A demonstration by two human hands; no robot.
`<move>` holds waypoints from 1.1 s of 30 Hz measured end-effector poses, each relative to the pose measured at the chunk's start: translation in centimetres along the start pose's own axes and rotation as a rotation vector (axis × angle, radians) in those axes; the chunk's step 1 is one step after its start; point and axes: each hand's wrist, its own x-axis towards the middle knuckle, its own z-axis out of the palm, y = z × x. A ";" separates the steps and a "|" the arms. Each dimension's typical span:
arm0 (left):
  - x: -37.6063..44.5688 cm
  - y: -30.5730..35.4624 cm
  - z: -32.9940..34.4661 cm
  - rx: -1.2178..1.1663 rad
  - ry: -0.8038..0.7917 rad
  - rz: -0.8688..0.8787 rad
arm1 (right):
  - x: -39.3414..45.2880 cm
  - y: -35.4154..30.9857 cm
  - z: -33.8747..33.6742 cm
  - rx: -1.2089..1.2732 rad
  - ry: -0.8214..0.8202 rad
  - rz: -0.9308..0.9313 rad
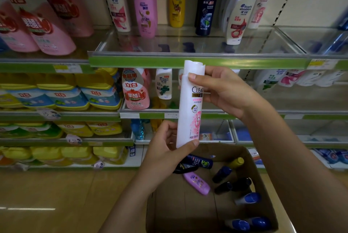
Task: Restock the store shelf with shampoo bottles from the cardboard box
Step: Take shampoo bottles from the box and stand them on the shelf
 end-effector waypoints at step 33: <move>1.0 3.6 -2.1 -0.117 -0.247 -0.035 | -1.6 -2.6 2.3 0.027 0.316 -0.160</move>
